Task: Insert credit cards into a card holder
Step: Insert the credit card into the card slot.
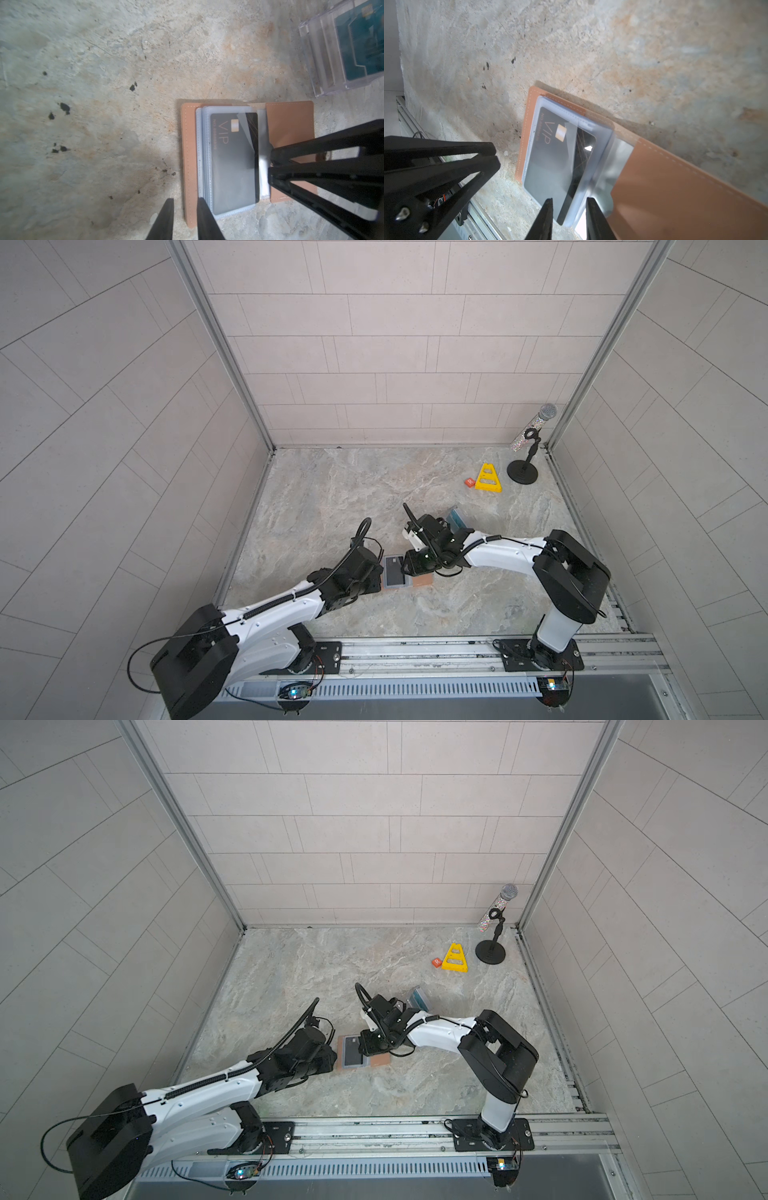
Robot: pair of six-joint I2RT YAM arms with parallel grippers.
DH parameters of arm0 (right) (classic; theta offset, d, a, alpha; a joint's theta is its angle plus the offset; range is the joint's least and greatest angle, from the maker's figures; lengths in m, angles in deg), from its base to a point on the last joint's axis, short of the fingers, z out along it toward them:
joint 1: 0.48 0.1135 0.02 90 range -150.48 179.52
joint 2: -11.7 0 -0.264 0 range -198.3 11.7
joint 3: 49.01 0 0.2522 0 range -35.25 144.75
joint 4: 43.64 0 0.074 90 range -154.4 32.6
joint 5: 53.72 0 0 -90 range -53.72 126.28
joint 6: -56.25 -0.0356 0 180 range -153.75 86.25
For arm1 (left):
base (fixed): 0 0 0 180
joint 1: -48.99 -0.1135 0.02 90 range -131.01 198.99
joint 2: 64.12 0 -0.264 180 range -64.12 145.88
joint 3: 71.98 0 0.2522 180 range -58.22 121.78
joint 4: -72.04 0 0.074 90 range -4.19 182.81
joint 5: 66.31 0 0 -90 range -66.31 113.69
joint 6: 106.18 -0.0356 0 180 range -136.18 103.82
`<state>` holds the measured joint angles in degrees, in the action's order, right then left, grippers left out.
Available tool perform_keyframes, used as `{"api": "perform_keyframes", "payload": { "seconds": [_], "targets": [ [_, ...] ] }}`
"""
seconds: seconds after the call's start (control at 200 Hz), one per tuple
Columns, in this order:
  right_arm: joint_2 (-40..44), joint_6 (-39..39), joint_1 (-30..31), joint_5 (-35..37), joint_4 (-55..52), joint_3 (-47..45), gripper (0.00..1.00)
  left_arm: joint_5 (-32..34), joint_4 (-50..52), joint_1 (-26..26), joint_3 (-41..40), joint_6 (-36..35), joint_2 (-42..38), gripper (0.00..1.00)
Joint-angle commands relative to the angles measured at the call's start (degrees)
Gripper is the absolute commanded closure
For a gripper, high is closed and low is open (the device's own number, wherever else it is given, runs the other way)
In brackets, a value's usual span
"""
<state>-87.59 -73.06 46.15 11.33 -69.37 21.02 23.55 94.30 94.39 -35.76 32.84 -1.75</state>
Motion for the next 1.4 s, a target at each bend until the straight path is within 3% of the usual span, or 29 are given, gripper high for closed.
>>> {"api": "perform_keyframes", "payload": {
  "seconds": [0.0,0.2,0.531,0.666,0.866,1.206,1.391],
  "targets": [
    [-1.2,-0.3,-0.3,-0.2,1.0,0.0,0.72,-0.5,-2.3,0.0,-1.1,-0.6,0.5,0.73],
    [-2.5,-0.3,-0.4,-0.6,1.4,0.0,0.73,-0.6,-5.6,-0.1,-2.1,0.2,0.8,0.67],
    [-3.6,-0.1,-1.2,1.3,1.1,-1.5,0.77,-9.3,-13.5,-5.4,-5.3,3.7,0.5,0.66],
    [-3.9,0.0,-1.5,1.5,1.1,-2.0,0.77,-9.6,-13.4,-6.4,-5.3,3.9,0.4,0.59],
    [-4.2,0.2,-1.9,1.8,1.0,-2.2,0.78,-11.9,-16.2,-7.7,-7.6,4.5,1.1,0.58],
    [-4.3,0.4,-1.9,1.7,0.9,-2.2,0.78,-16.3,-22.6,-8.2,-8.0,5.8,6.5,0.66],
    [-4.4,0.4,-1.9,1.6,1.0,-2.2,0.79,-20.0,-24.8,-8.6,-6.8,5.6,9.7,0.76]
  ]
}}
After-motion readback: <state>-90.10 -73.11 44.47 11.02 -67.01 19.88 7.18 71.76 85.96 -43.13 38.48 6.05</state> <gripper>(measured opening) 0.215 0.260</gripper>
